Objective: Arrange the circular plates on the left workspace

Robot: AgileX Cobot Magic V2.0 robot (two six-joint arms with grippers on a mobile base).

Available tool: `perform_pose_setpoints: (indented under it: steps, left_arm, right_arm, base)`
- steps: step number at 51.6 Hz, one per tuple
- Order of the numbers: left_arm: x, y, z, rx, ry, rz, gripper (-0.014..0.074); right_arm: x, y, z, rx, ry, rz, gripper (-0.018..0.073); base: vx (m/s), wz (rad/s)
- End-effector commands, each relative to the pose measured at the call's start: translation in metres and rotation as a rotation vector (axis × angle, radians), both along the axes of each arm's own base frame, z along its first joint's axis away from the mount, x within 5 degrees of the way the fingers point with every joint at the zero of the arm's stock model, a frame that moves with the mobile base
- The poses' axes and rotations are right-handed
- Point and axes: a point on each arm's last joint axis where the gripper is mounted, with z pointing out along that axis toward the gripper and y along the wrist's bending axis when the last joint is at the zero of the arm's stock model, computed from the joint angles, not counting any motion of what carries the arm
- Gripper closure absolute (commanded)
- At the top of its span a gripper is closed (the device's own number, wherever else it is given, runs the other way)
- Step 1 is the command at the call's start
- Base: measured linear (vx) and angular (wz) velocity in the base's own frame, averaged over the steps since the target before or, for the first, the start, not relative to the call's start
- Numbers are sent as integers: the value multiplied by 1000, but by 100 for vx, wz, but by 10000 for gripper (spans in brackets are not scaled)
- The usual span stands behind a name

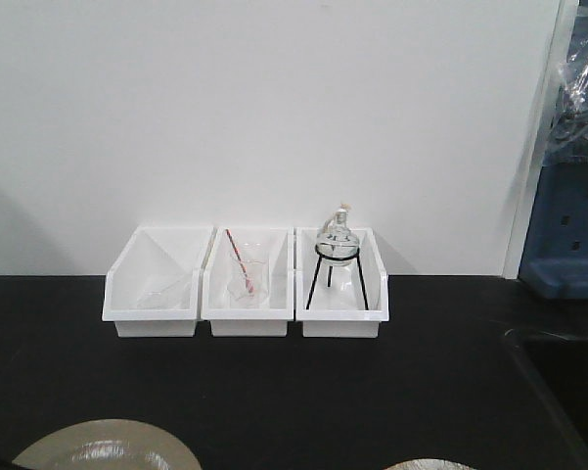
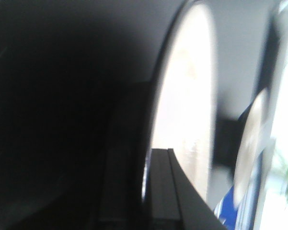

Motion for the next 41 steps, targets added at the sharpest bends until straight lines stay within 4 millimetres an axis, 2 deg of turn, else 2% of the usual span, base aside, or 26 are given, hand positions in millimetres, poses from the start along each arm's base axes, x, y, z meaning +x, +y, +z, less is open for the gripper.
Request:
perform_pose_setpoints:
  steps: [1,13,24,41]
  left_arm:
    - [13,-17,36,-191,-110,76,599]
    - [34,-57,46,-278,-185,135,596]
    - [43,-91,40,-207,-181,158,596]
    - [48,-120,26,-184,-149,132,596]
  right_arm:
    - [2,1,19,-2,-128,13,561]
    - [2,1,19,-2,-128,13,561]
    - [2,1,19,-2,-128,13,561]
    - [2,1,19,-2,-128,13,561]
  base:
    - [0,0]
    - [0,0]
    - [0,0]
    - [0,0]
